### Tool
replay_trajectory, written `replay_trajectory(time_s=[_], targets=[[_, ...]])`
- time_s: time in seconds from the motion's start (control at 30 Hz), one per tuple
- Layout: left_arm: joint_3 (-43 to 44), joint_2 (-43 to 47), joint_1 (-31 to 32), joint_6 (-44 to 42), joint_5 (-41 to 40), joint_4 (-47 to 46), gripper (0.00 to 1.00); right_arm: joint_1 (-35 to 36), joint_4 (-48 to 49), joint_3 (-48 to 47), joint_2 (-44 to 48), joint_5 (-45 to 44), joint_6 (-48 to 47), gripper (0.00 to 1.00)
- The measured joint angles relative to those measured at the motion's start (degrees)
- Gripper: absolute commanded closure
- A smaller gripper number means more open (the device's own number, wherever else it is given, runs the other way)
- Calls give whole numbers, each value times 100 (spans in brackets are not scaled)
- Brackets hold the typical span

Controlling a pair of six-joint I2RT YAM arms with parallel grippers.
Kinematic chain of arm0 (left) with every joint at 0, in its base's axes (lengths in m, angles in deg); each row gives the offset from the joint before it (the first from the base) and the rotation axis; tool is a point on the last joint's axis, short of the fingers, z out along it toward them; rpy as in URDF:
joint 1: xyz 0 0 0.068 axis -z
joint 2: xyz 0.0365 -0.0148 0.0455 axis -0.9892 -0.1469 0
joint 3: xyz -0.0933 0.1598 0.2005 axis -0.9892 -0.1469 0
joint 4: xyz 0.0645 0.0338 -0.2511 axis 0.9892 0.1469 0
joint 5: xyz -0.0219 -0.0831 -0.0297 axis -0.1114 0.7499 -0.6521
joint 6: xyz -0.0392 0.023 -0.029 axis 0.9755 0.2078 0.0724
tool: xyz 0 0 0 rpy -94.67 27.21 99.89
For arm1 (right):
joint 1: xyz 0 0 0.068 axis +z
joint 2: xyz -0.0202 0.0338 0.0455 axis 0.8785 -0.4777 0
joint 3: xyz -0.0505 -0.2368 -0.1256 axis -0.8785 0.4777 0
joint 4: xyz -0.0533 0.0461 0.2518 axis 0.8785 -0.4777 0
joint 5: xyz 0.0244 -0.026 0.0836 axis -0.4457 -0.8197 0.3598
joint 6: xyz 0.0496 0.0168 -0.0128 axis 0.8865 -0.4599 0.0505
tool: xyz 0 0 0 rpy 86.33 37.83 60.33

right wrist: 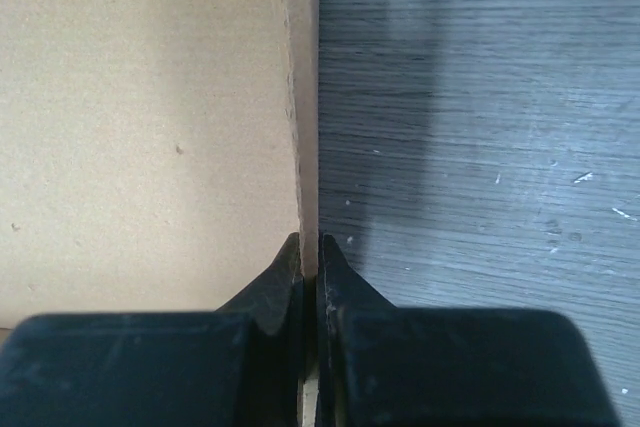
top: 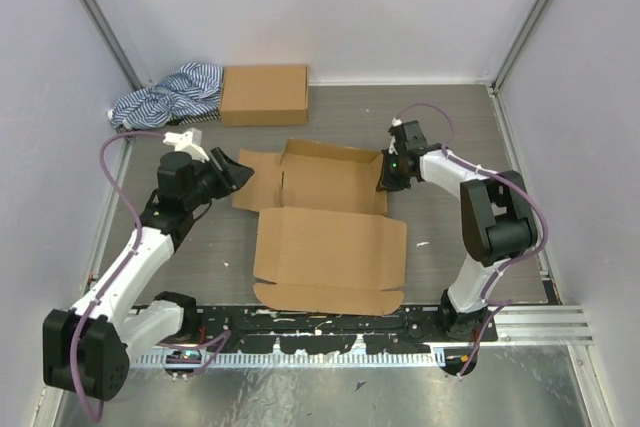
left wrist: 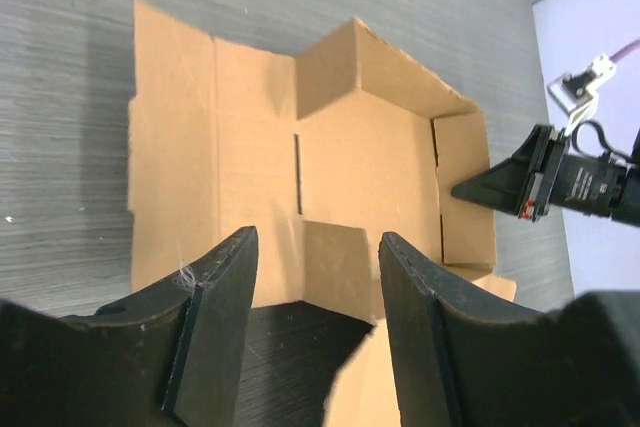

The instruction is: Fold the paper box

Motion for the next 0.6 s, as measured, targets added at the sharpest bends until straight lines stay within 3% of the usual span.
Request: replay_trajectory(time_s=[0.33,0.5,0.6], targets=[[-328,955,-407,39,-1088,-179,40,-409,942,671,251,1274,-96,99],[-1097,931,-1088,538,-1095,-479,40,-535,1344,981,380,1843,-81,99],[-1438,927,-1182,846,-1014,-669,40,-669,1482,1102,518,2127,-35,99]])
